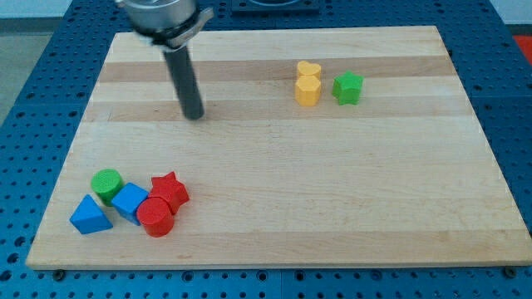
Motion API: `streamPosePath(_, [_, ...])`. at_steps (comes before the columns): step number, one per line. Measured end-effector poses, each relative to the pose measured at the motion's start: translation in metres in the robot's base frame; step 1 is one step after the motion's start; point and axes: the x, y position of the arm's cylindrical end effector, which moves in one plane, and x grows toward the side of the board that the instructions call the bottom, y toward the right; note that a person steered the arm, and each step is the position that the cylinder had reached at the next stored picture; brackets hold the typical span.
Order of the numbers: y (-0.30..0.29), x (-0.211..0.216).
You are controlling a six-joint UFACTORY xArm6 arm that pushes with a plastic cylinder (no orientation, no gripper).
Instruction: Move your arm to the top of the yellow heart
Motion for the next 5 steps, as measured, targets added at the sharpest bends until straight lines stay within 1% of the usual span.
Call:
streamPosePath(2, [0.068,-0.072])
streamPosePath(3, [0.109,-0.098])
streamPosePath(4, [0.154,-0.101])
streamPosePath(5, [0.183,-0.097])
